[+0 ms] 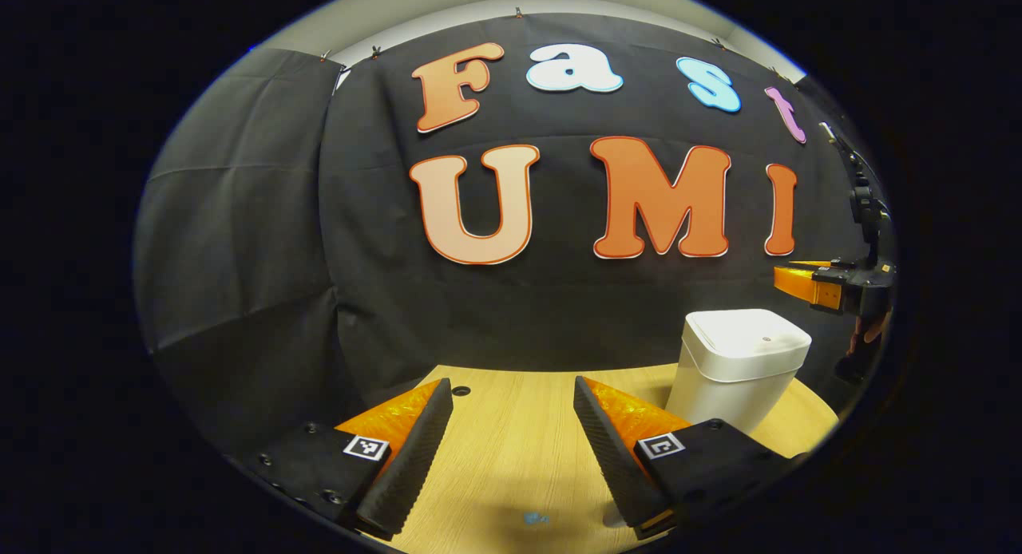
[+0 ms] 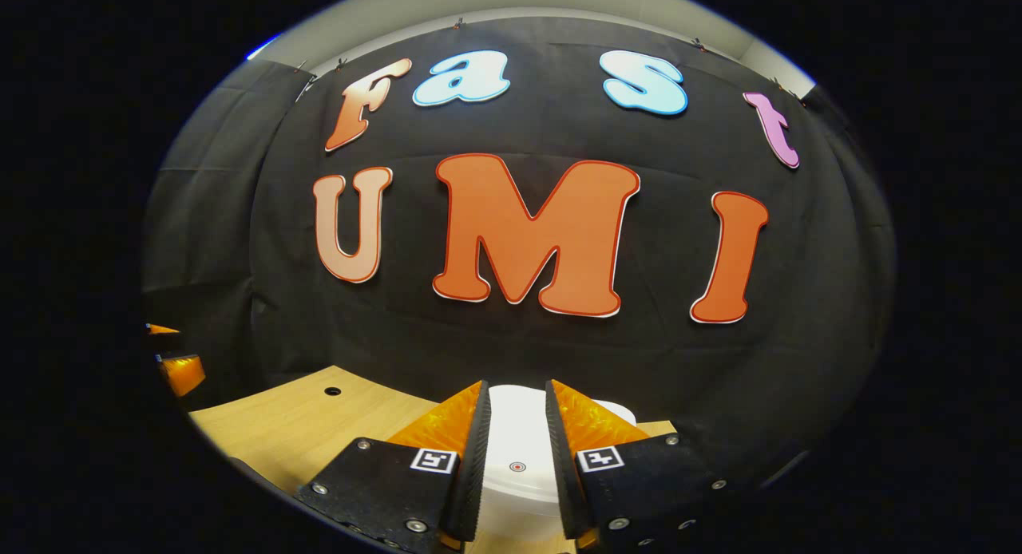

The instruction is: Press the lid of the desktop garbage bin to open it, pick up the crumpled paper on the desktop and throw it into the bin, then pick up the pop can on the desktop and drop it into the bin, and finally close the garbage bin lid.

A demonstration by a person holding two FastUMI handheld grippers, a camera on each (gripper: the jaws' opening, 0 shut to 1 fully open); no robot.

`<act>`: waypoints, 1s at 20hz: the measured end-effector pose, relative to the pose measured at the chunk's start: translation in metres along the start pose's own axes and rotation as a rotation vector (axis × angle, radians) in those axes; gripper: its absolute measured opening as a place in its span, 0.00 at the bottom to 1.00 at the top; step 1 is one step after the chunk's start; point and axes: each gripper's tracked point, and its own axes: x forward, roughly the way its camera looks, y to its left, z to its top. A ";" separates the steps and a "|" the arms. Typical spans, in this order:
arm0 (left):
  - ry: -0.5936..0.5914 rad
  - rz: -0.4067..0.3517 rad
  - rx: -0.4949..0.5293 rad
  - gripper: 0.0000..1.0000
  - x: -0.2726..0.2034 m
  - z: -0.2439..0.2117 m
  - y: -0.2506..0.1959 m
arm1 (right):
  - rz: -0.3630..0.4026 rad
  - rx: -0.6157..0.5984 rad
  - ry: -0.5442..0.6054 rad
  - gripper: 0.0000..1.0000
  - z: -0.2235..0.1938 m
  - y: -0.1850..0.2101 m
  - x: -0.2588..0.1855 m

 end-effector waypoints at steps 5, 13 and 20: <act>0.021 0.047 0.007 0.97 -0.007 -0.007 0.009 | 0.016 -0.020 0.080 0.24 -0.027 0.002 0.012; 0.046 0.095 0.010 0.97 -0.018 -0.015 0.011 | 0.028 0.006 0.155 0.01 -0.057 -0.002 0.022; 0.061 0.102 0.009 0.97 -0.025 -0.018 0.004 | 0.048 0.033 0.237 0.01 -0.083 -0.001 0.021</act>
